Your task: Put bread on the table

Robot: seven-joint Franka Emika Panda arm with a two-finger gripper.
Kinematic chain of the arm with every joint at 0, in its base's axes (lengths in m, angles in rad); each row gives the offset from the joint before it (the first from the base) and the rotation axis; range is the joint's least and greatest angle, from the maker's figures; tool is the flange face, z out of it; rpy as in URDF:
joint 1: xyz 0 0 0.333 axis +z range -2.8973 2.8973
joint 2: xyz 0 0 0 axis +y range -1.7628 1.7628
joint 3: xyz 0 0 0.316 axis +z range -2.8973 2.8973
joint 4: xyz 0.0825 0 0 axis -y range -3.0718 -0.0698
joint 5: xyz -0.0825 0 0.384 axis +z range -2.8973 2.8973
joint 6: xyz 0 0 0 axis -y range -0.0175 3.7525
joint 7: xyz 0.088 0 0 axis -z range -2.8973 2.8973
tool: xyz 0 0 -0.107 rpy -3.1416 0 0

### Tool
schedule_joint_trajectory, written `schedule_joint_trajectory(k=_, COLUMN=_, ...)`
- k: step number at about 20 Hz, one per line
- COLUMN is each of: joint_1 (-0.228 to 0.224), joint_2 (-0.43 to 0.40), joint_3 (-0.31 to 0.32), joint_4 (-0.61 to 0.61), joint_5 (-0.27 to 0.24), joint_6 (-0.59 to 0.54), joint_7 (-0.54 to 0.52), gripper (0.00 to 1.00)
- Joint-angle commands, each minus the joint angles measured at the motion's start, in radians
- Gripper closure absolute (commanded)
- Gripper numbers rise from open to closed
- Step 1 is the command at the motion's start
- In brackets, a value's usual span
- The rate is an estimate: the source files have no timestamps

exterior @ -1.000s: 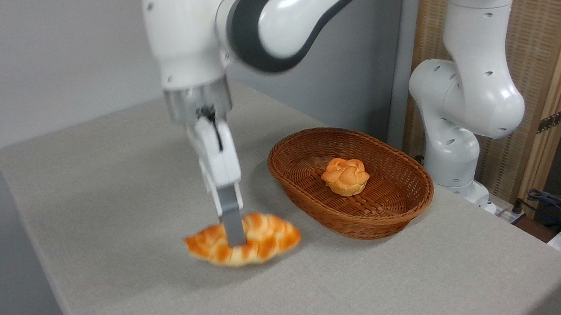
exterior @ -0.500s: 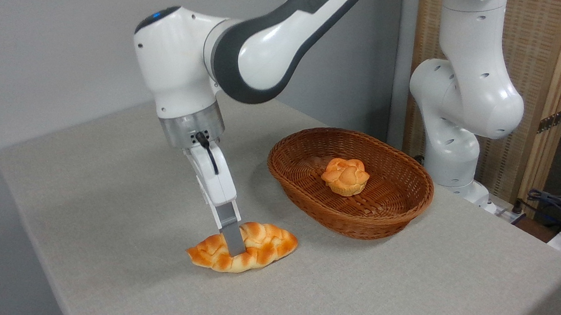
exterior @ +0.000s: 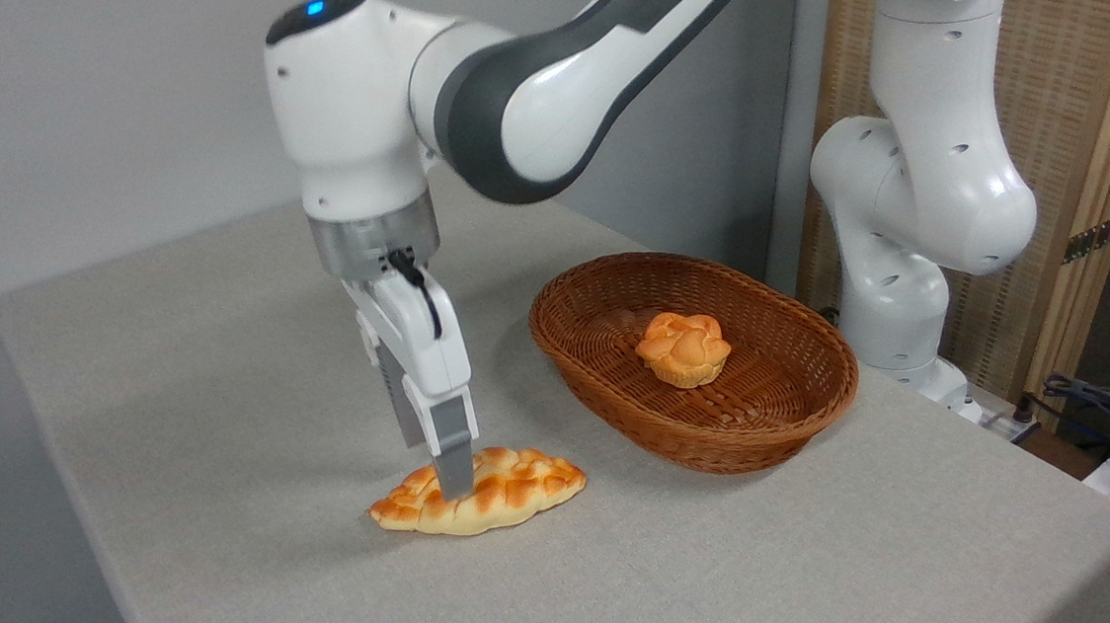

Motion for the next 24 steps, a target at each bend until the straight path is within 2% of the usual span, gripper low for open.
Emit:
schedule_joint_trajectory(k=1, joint_1=0.012, joint_2=-0.100, joint_3=0.048, joint_4=0.067, joint_5=-0.109, joint_6=-0.016, joint_7=-0.010, gripper=0.00)
schedule_joint_trajectory(k=3, joint_1=0.071, joint_2=-0.146, joint_3=0.034, joint_4=0.098, joint_5=-0.139, joint_6=-0.072, joint_7=-0.011, gripper=0.00)
schedule_joint_trajectory(k=6, joint_1=0.131, joint_2=-0.152, joint_3=-0.024, joint_4=0.242, joint_5=-0.140, joint_6=-0.326, joint_7=-0.013, gripper=0.00)
schedule_joint_trajectory(k=9, joint_1=0.135, joint_2=-0.154, joint_3=-0.058, joint_4=0.300, joint_5=-0.128, joint_6=-0.447, joint_7=-0.013, gripper=0.00)
schedule_joint_trajectory(k=12, joint_1=0.141, joint_2=-0.151, joint_3=-0.069, joint_4=0.305, joint_5=-0.098, joint_6=-0.447, joint_7=-0.016, gripper=0.00)
schedule_joint_trajectory(k=16, joint_1=0.141, joint_2=-0.141, joint_3=-0.066, joint_4=0.307, joint_5=-0.094, joint_6=-0.436, joint_7=-0.016, gripper=0.00)
schedule_joint_trajectory(k=19, joint_1=0.141, joint_2=-0.138, joint_3=-0.059, joint_4=0.313, joint_5=-0.050, joint_6=-0.393, joint_7=-0.025, gripper=0.00)
schedule_joint_trajectory(k=24, joint_1=0.141, joint_2=-0.134, joint_3=-0.056, joint_4=0.311, joint_5=-0.051, joint_6=-0.373, joint_7=-0.042, gripper=0.00)
